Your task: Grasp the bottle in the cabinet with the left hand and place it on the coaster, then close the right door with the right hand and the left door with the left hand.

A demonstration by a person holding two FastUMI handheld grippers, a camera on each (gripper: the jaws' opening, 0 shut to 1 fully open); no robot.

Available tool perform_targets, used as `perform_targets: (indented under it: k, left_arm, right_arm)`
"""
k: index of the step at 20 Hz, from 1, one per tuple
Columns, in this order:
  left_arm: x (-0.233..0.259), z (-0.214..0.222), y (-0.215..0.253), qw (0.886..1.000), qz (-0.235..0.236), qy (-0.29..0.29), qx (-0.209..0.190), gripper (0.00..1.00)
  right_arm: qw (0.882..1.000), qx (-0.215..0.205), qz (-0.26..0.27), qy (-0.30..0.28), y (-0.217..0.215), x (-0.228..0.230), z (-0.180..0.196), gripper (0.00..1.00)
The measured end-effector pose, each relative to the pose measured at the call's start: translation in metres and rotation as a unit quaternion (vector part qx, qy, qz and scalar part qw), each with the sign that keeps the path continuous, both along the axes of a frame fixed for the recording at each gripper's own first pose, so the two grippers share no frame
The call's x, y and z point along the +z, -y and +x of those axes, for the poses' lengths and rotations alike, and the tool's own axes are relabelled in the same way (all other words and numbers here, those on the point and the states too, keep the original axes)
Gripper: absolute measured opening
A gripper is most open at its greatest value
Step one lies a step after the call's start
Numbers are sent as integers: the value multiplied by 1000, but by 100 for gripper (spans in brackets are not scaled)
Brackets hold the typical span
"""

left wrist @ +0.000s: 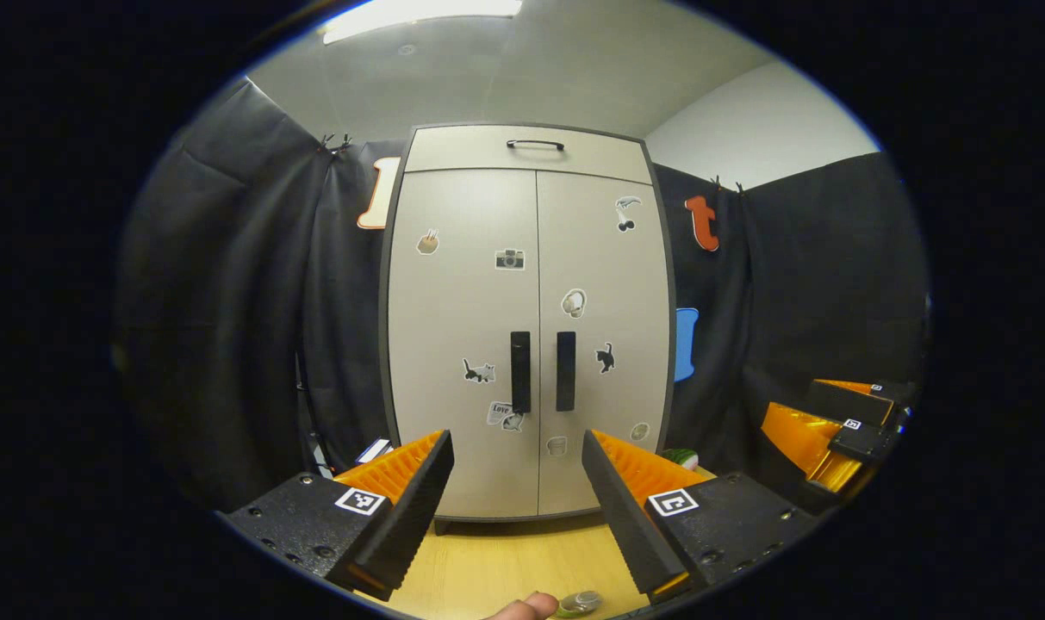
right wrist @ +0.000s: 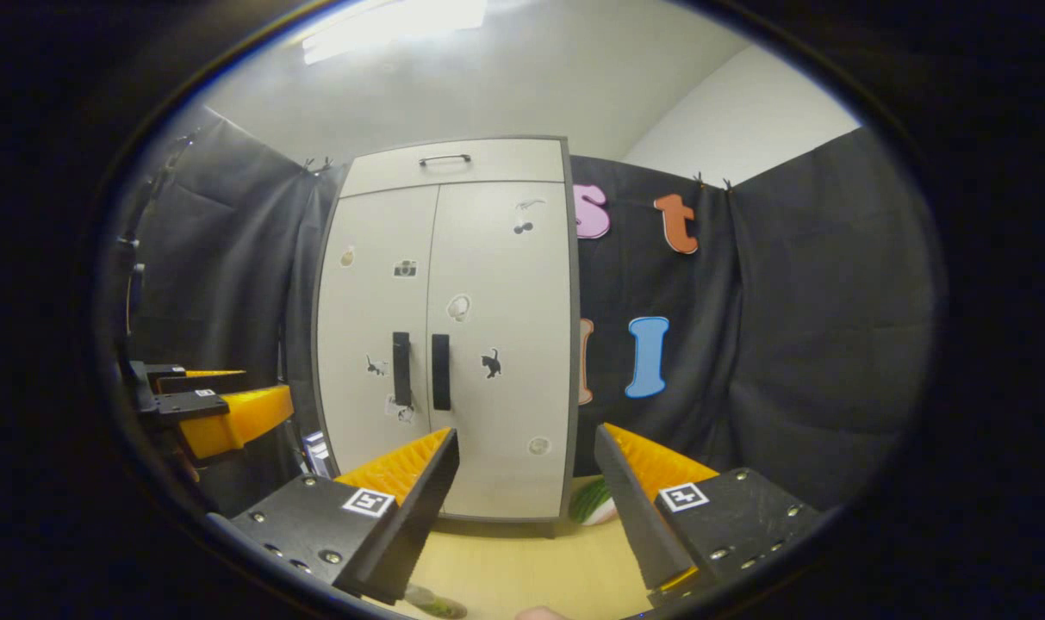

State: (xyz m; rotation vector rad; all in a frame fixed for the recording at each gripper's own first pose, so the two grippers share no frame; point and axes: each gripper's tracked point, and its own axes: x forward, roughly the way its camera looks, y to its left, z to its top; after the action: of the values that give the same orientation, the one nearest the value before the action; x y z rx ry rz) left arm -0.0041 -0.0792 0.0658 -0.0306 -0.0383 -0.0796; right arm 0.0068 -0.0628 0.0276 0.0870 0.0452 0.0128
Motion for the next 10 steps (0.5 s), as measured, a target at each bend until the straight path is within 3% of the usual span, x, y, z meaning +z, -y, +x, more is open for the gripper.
perform_targets:
  k: [10]
  left_arm:
    - [2, -7, 21, 1000, 3, -1, 5, 95]
  right_arm:
    - [1000, -1, -4, 13, 22, 2, -13, 93]
